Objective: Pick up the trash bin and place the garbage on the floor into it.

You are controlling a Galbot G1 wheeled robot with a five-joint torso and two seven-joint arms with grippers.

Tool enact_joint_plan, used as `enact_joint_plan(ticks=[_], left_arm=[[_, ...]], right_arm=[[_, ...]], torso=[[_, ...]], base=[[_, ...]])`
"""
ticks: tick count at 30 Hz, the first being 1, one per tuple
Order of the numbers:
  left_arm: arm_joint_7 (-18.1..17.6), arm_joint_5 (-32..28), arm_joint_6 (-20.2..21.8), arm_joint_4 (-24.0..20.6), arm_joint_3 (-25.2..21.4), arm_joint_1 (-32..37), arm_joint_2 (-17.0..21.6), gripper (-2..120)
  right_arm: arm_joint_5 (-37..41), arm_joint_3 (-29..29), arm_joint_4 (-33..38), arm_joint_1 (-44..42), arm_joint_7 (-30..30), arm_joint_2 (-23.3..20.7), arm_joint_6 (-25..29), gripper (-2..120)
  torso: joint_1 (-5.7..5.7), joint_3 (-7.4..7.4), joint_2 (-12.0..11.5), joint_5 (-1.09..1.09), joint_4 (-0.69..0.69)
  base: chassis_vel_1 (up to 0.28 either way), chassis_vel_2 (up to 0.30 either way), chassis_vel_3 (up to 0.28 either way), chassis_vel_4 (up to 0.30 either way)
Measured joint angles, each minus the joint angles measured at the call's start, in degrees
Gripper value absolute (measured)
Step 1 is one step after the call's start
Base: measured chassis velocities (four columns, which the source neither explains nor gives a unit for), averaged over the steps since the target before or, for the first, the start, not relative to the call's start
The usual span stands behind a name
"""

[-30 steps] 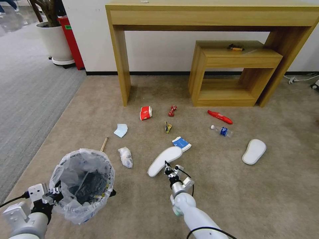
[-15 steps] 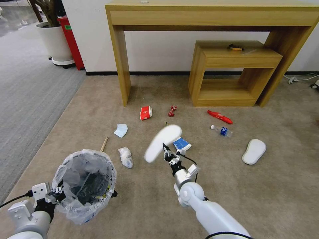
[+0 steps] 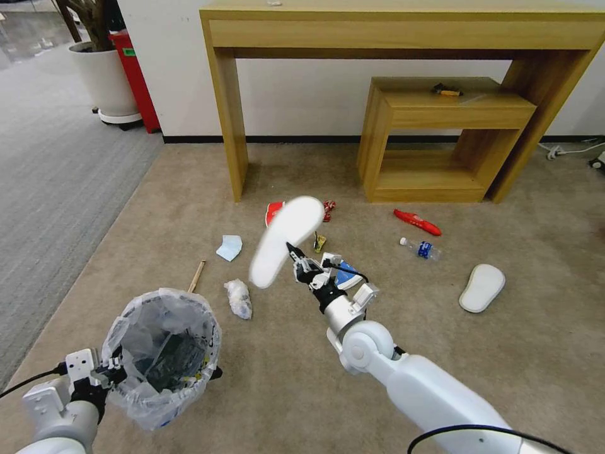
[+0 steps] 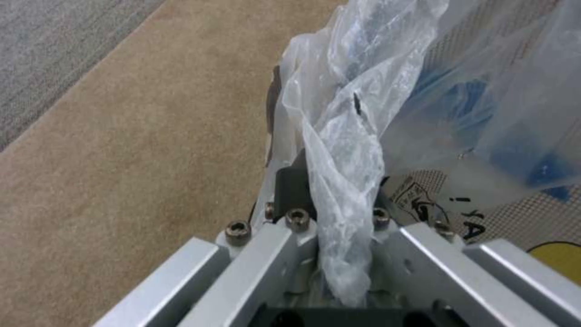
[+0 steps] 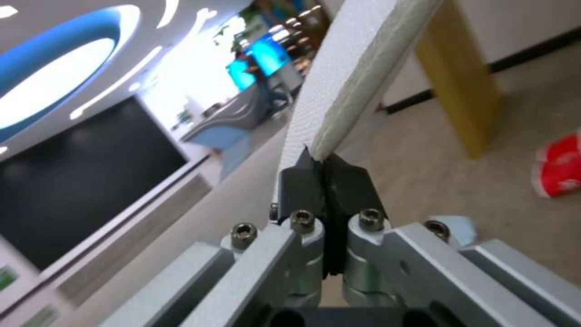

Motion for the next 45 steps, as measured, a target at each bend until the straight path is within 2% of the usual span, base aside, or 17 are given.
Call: enact_joint_plan(ticks=[6,19,25,35,45], left_arm=[[-0.03,1.01,0.19,0.49,0.79,-0.63,-0.50,0],[-0.20,1.71,0.46,0.55,1.36,-1.36,-1.59,0],[-0.35,1.60,0.77,-1.34,1.43,-1.08,-2.39,0],[-0.29,1.69,0.70,-2.07,1.12,-0.12,-2.66,0],[-0.13,1.58,0.59,-4.56,0.87,1.03,-3.16,0]], right_arm=[[2.95,-8.49,5.05,5.79,-0.54,-3.44,0.05,0],[4.93,-18.40,6.26,12.39,-0.50,-1.67,-0.07,0],[4.30,-24.64,3.61,14.38,0.00,0.98,-0.15,0],[2.93,-27.64,0.05,14.92,0.01,3.32,-0.14,0],[0.16,-31.58,-6.56,15.45,-0.35,7.05,0.63,0]], torso=[[0.00,0.00,0.00,-0.01,0.00],[0.00,0.00,0.00,-0.01,0.00],[0.00,0.00,0.00,-0.01,0.00],[0.00,0.00,0.00,-0.01,0.00],[0.00,0.00,0.00,-0.01,0.00]], base=[[0.000,0.000,0.000,0.000],[0.000,0.000,0.000,0.000],[0.000,0.000,0.000,0.000],[0.000,0.000,0.000,0.000],[0.000,0.000,0.000,0.000]])
